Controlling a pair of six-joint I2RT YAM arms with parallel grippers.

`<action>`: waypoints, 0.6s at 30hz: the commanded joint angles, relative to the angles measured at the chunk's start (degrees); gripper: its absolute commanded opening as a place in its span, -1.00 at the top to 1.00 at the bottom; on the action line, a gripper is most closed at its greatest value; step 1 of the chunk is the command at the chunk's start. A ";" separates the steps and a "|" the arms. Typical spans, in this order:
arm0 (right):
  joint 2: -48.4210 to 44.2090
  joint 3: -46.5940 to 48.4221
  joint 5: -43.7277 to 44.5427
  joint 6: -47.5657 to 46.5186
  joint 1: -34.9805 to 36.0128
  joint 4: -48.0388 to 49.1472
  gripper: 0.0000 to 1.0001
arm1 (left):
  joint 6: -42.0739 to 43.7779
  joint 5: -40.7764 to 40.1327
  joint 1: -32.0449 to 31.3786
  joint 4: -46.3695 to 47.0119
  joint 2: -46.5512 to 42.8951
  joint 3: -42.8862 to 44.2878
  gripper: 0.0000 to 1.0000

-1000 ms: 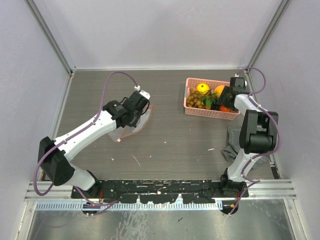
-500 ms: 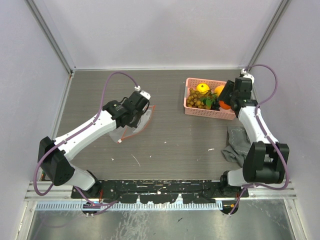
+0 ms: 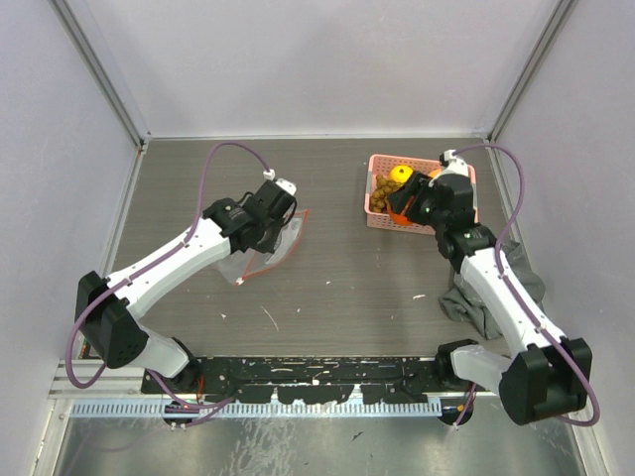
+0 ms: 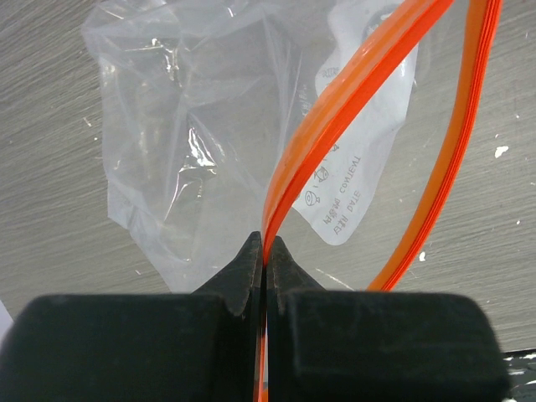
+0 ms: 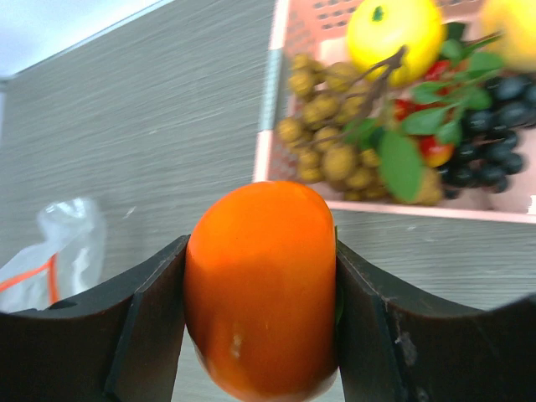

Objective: Place the food in the zip-top bag and seal the zipper
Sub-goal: Pick up the fake fruit from the bin, then place the fake fruit in the zipper food storage bag.

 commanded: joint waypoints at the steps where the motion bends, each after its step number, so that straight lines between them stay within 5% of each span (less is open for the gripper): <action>1: -3.66 -2.28 -1.81 7.49 6.72 9.64 0.55 | -3.81 -3.63 0.17 -1.49 -1.42 3.79 1.00; 18: 2.58 -5.46 7.04 19.90 34.69 34.06 0.61 | -9.52 -4.40 0.05 3.77 -8.30 -1.48 1.00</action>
